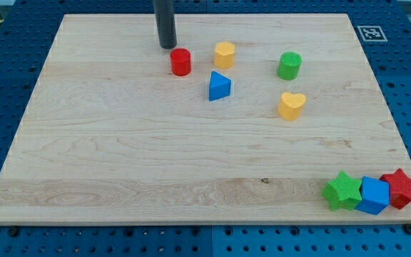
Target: Place the red circle below the blue triangle
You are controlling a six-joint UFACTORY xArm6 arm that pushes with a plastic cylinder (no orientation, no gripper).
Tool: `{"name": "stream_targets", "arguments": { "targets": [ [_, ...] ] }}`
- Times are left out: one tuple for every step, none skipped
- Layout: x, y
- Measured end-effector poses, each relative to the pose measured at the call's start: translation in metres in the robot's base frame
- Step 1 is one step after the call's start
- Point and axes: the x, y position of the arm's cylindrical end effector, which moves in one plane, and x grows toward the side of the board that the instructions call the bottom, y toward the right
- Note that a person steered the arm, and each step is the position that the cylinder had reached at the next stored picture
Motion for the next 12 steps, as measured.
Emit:
{"name": "stream_targets", "arguments": {
  "targets": [
    [0.002, 0.008],
    [0.012, 0.008],
    [0.02, 0.008],
    [0.021, -0.001],
    [0.035, 0.003],
    [0.062, 0.017],
    [0.09, 0.031],
    [0.115, 0.043],
    [0.137, 0.05],
    [0.159, 0.058],
    [0.178, 0.066],
    [0.179, 0.069]
  ]
}}
